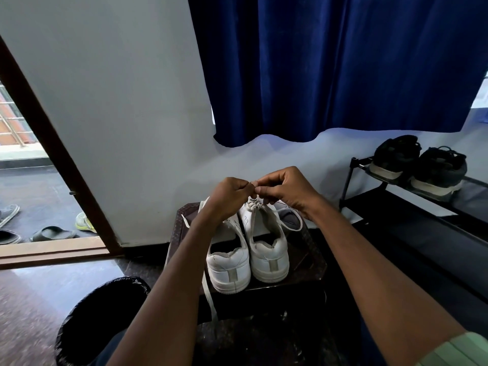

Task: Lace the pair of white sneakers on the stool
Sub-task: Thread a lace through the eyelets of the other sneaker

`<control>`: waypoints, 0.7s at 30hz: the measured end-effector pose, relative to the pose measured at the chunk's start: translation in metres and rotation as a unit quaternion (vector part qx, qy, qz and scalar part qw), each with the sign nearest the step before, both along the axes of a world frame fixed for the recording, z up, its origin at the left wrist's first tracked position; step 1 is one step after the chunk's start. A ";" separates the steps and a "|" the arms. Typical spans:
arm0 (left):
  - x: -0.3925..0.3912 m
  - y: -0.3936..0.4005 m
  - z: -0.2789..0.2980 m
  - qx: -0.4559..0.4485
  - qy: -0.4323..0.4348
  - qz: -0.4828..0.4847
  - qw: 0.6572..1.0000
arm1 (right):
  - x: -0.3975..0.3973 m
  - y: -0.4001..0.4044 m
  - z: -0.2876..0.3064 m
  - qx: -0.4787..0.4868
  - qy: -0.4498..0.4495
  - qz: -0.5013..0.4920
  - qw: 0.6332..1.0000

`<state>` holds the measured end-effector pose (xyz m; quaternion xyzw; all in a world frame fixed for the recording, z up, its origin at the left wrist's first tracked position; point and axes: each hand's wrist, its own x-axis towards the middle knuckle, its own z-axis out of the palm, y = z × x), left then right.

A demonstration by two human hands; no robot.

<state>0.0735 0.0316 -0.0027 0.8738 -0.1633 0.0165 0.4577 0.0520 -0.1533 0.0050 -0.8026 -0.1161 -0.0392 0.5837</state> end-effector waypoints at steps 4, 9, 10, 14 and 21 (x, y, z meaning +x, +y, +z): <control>-0.002 0.000 0.000 0.043 0.009 -0.004 0.999 | 0.001 -0.003 -0.003 -0.089 -0.044 -0.046 0.994; -0.002 0.013 0.002 0.168 0.058 -0.012 0.984 | 0.005 -0.003 -0.010 -0.177 -0.042 -0.082 0.980; -0.002 0.014 0.003 0.175 0.078 -0.013 0.981 | 0.005 -0.003 -0.010 -0.179 -0.040 -0.083 0.980; -0.004 0.013 0.008 0.152 0.133 0.024 0.979 | 0.003 0.000 -0.011 -0.202 -0.031 -0.062 0.977; -0.004 0.016 0.003 0.103 0.169 0.043 0.979 | 0.003 0.005 -0.018 -0.275 -0.035 -0.043 0.960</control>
